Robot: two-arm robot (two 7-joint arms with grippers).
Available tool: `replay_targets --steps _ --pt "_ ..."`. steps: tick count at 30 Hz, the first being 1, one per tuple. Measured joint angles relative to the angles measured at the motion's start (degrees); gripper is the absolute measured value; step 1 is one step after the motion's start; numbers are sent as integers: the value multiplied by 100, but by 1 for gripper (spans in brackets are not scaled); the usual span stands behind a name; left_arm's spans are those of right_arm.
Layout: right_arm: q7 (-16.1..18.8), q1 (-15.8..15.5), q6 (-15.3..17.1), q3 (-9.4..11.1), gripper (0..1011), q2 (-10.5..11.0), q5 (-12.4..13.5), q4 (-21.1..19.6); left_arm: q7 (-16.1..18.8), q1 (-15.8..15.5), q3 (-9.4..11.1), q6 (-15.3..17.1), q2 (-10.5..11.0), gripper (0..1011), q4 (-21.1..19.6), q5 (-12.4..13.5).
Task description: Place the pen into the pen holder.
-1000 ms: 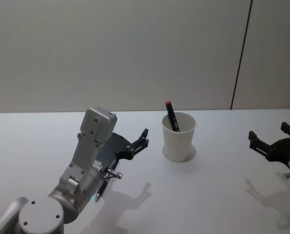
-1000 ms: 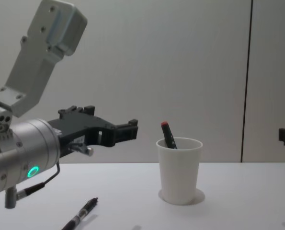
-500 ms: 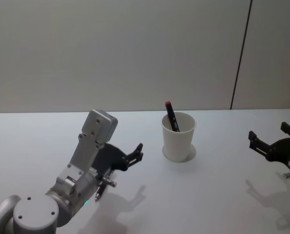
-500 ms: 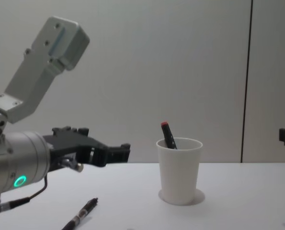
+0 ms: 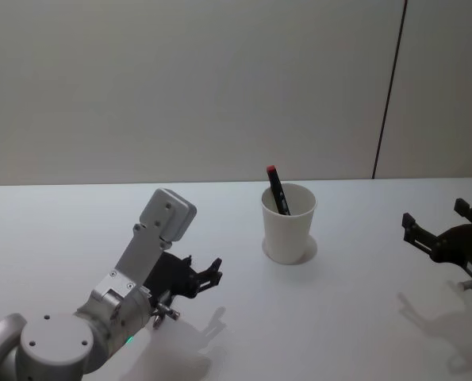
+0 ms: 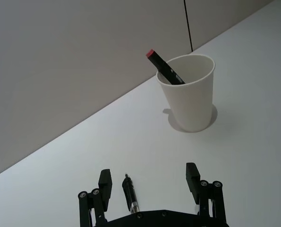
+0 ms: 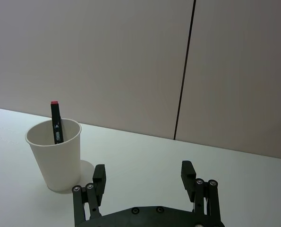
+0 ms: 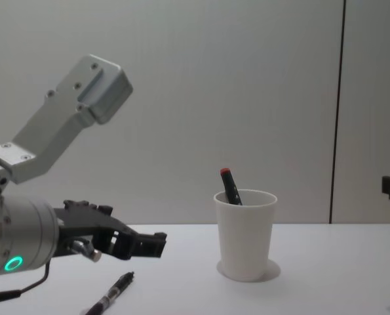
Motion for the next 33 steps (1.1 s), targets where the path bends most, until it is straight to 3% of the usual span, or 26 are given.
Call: replay_targets --steps 17,33 --pt "0 0 -1 0 1001 0 0 0 -225 -89 -38 811 -5 1000 29 245" --pt "0 0 -1 0 1002 0 0 0 41 -125 -165 1350 -130 1000 174 -46"
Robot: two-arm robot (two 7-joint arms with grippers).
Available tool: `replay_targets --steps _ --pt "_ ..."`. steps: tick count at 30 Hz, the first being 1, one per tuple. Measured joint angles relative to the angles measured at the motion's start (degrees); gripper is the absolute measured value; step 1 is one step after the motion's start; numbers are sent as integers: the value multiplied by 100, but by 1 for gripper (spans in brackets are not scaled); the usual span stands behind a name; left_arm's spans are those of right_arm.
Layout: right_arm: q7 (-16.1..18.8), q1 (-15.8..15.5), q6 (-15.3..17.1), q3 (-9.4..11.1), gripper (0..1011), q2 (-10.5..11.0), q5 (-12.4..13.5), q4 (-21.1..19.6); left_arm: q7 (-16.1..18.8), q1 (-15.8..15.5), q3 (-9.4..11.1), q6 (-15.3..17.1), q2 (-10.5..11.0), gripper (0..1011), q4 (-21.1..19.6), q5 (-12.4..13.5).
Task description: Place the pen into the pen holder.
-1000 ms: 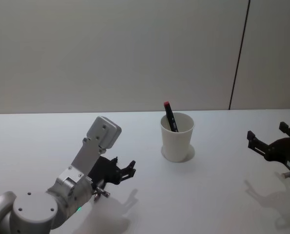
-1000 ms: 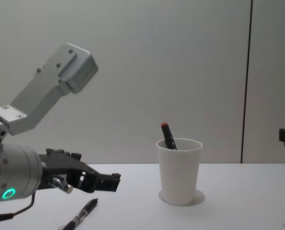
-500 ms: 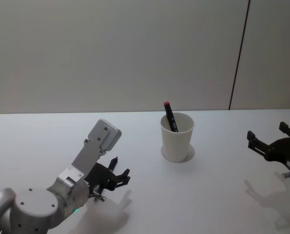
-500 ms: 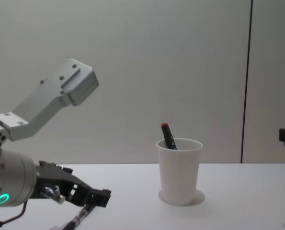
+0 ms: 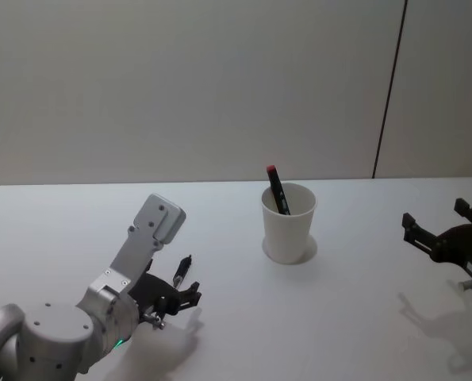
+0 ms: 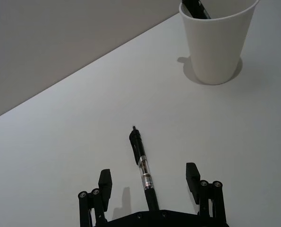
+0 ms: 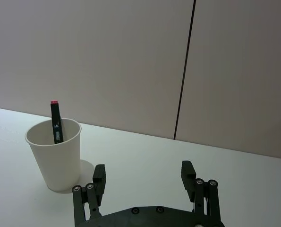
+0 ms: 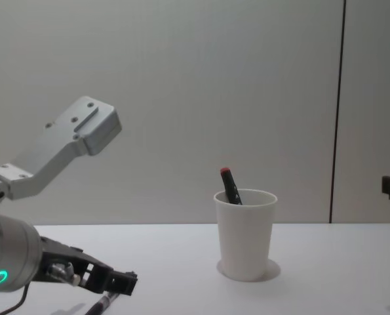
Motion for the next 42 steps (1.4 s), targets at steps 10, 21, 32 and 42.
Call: replay_targets --steps 10,21,32,42 --pt "0 0 0 0 1002 0 0 0 132 -74 -86 197 -114 1000 174 -217" --pt "0 0 0 0 1002 0 0 0 227 -182 -188 370 -245 1000 396 -498" --pt "0 0 0 0 1001 0 0 0 256 -288 -277 430 -353 1000 634 -708" --pt "0 0 0 0 1001 0 0 0 259 -356 -330 455 -419 1000 797 -804"
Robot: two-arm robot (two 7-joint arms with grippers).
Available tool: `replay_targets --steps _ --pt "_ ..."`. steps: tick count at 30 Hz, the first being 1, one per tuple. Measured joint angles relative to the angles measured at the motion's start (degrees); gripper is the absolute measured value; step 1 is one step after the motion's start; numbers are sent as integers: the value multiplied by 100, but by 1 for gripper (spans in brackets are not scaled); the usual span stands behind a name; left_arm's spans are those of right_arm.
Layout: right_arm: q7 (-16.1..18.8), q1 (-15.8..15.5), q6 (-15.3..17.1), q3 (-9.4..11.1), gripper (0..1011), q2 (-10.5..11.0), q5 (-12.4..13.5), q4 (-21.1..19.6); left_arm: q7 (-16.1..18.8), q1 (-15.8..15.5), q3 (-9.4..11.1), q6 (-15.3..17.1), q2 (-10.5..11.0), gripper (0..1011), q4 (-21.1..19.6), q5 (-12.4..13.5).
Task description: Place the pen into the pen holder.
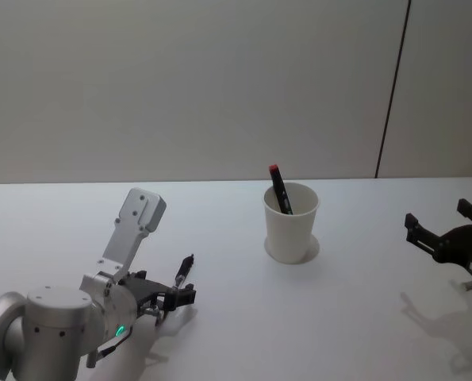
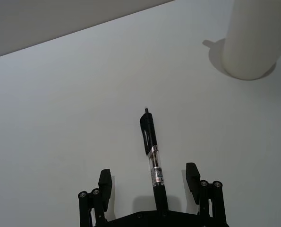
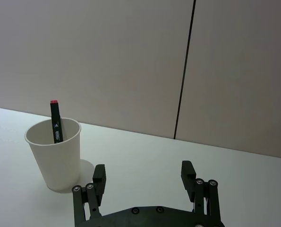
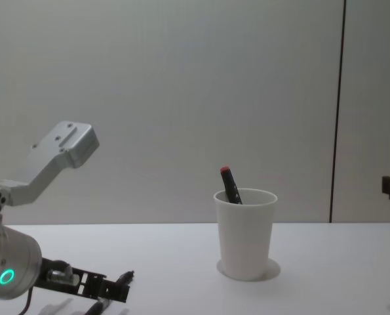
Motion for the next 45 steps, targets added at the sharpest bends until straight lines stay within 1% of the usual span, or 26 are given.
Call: replay_targets --steps 20,23,24,27,29,32,33,34,35,36,37,40,42,43,44,45 --pt "0 0 0 0 1001 0 0 0 -104 -79 -53 79 -75 997 200 -38" --pt "0 0 0 0 1001 0 0 0 -126 -84 -54 100 -82 927 212 -26" --pt "0 0 0 0 1001 0 0 0 -131 -84 -54 107 -83 927 215 -21" --pt "0 0 0 0 1001 0 0 0 -154 -87 -55 136 -88 834 223 3" --pt "0 0 0 0 1001 0 0 0 -167 -89 -54 159 -93 796 227 24" --pt "0 0 0 0 1001 0 0 0 -182 -92 -53 182 -96 700 230 43" --pt "0 0 0 0 1001 0 0 0 -189 -93 -52 193 -97 645 232 53" --pt "0 0 0 0 1001 0 0 0 -201 -94 -50 209 -100 645 235 66" --pt "0 0 0 0 1002 0 0 0 -207 -95 -49 218 -101 603 236 72" --pt "0 0 0 0 1001 -1 0 0 -217 -95 -48 227 -102 590 236 80" --pt "0 0 0 0 1001 0 0 0 -232 -96 -46 242 -105 529 238 90" --pt "0 0 0 0 1002 0 0 0 -259 -97 -43 270 -107 419 240 114" --pt "0 0 0 0 1001 0 0 0 -272 -97 -43 282 -108 383 240 125" --pt "0 0 0 0 1002 0 0 0 -284 -97 -43 295 -108 327 240 134" --pt "0 0 0 0 1001 0 0 0 -289 -96 -43 299 -108 327 240 139" --pt "0 0 0 0 1001 0 0 0 -300 -93 -43 308 -108 285 239 148"
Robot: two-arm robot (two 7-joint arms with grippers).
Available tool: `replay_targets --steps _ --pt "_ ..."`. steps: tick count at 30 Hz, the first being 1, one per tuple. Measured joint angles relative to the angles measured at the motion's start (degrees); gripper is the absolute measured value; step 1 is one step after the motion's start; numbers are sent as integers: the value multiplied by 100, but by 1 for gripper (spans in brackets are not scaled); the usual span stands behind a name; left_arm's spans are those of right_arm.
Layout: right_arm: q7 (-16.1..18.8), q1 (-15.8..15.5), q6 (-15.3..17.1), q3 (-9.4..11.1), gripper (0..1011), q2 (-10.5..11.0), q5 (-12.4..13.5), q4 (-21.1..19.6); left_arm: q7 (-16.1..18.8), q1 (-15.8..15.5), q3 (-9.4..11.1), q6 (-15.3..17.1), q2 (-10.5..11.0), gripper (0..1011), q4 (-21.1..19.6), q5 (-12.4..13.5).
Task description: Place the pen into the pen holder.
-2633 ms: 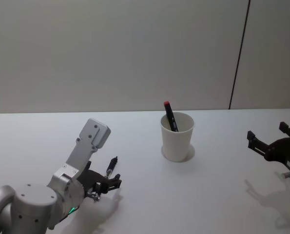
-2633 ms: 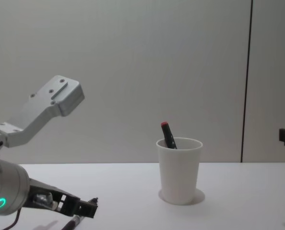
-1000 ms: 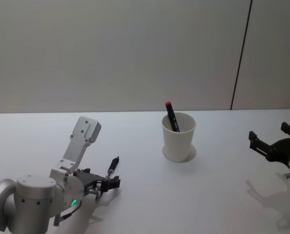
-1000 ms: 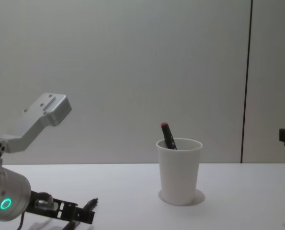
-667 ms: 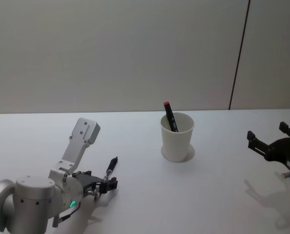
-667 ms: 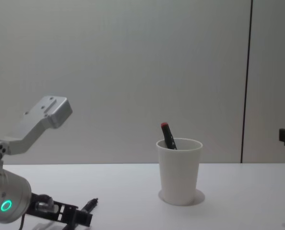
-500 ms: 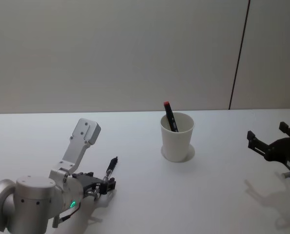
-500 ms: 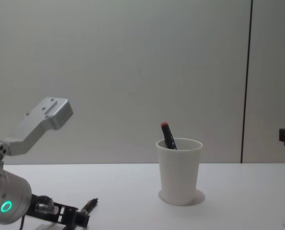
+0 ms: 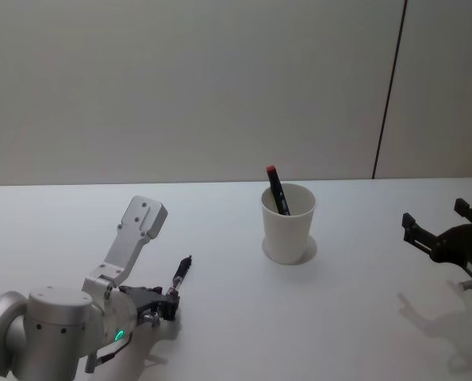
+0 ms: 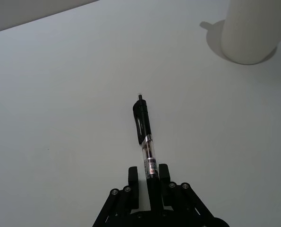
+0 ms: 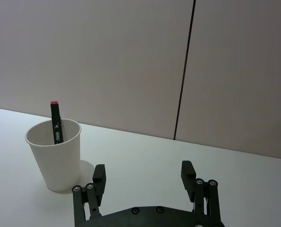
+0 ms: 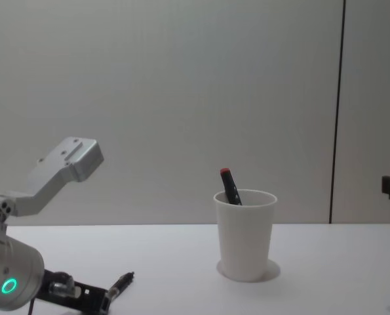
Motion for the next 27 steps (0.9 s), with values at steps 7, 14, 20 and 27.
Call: replay_targets --steps 7,14,20,27 --pt "0 0 0 0 1002 0 0 0 -36 19 -8 23 9 209 -15 22" --pt "0 0 0 1 1002 0 0 0 -70 44 -24 27 20 142 -34 38" --pt "0 0 0 1 1001 0 0 0 -100 62 -47 8 34 139 -51 44" --pt "0 0 0 0 1001 0 0 0 -123 78 -87 -40 59 139 -85 50"
